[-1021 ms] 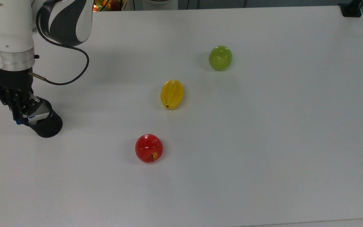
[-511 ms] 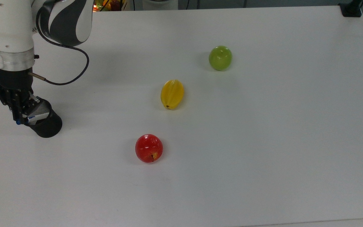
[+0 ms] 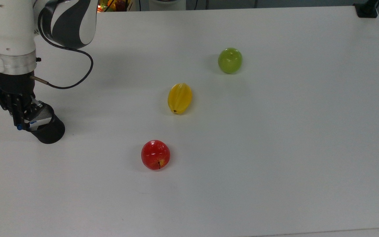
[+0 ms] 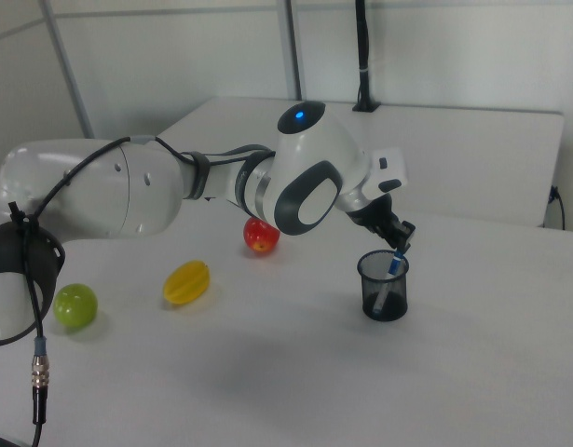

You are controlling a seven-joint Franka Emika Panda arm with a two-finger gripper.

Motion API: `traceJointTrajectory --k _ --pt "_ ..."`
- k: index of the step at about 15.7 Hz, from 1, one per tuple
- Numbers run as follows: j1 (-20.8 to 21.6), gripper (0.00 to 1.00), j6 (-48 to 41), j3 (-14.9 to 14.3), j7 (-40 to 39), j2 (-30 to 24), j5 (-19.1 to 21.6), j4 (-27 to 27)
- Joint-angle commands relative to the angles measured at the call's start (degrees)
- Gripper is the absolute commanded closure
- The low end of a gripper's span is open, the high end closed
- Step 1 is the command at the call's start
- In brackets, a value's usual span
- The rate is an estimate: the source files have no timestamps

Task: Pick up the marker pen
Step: 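Lift the marker up out of the pen cup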

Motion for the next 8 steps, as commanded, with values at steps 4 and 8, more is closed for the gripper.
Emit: traceJointTrajectory --k 4,8 --pt "0.0 0.93 0.52 -0.67 -2.35 0.43 -0.45 0.54" --pt "-0.09 0.97 0.43 -0.67 -2.26 -0.01 -0.28 0.63"
